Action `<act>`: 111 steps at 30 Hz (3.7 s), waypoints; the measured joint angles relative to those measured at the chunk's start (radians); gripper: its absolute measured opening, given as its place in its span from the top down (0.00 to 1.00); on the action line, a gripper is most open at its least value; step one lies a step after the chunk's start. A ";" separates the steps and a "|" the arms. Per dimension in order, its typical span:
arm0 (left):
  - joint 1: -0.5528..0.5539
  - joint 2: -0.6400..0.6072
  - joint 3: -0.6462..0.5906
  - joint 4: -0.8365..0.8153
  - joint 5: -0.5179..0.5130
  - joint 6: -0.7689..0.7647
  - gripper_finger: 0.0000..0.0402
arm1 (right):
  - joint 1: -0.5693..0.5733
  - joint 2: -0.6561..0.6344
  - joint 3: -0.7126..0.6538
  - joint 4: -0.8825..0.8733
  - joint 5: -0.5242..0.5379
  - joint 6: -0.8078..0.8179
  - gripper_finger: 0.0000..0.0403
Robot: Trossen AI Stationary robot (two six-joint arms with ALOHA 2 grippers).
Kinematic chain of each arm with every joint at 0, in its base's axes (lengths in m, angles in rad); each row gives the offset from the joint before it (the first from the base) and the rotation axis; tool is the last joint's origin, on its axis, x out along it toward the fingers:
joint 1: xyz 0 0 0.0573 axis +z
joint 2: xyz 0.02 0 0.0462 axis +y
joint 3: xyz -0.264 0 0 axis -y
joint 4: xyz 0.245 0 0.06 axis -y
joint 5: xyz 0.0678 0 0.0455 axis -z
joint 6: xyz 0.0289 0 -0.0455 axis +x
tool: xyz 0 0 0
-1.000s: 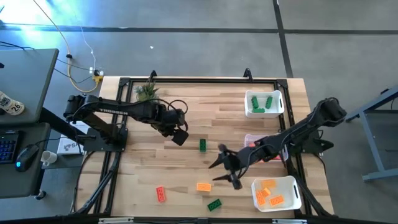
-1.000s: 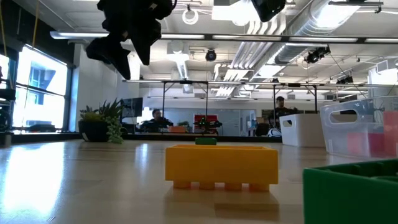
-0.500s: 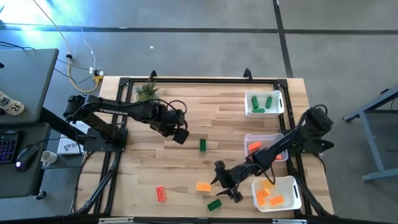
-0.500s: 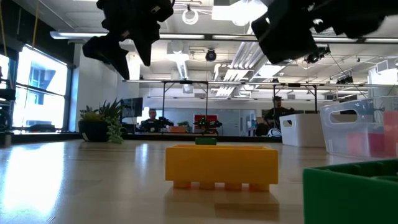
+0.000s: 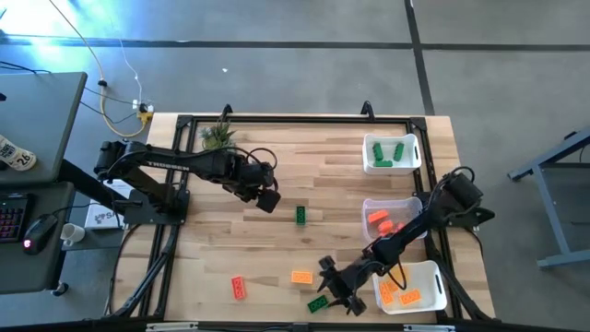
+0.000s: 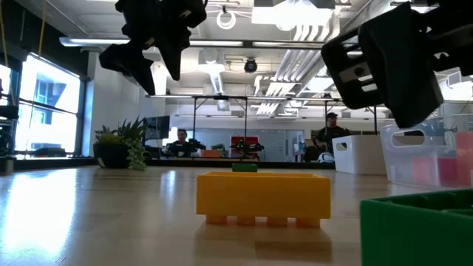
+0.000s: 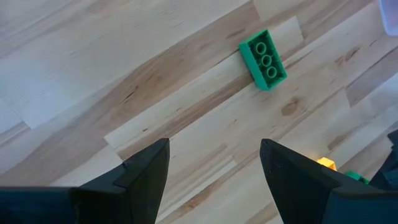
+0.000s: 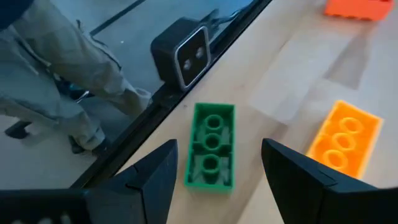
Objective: Sort & place blocks by color
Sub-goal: Put the green game piece into the top white bin
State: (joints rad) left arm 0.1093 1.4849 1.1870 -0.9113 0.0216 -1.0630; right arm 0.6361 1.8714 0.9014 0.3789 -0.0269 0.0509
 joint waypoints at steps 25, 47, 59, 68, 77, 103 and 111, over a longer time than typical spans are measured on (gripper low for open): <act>0.000 0.000 0.000 0.000 -0.008 0.037 0.41 | 0.014 0.115 0.114 -0.129 0.036 0.020 0.45; 0.000 0.000 0.000 0.001 -0.010 0.123 0.41 | -0.010 0.132 0.135 -0.141 -0.011 0.164 0.72; 0.000 0.000 0.000 0.004 -0.008 0.263 0.41 | -0.021 0.129 0.136 -0.128 -0.015 0.489 0.72; 0.006 0.000 0.000 0.132 -0.007 0.401 0.41 | 0.021 0.075 0.139 -0.167 0.097 0.712 0.72; 0.044 0.000 0.000 0.208 -0.007 0.573 0.41 | 0.051 0.063 0.210 -0.220 0.262 0.860 0.72; 0.081 0.000 0.000 0.198 -0.007 0.857 0.41 | -0.156 0.063 0.708 -1.443 0.774 1.158 0.72; 0.078 0.000 0.000 0.195 -0.007 0.830 0.41 | -0.313 0.063 0.740 -1.882 0.654 1.311 0.72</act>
State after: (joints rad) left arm 0.1875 1.4849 1.1870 -0.7161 0.0146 -0.2326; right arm 0.3234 1.9347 1.6417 -1.5027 0.6275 1.3619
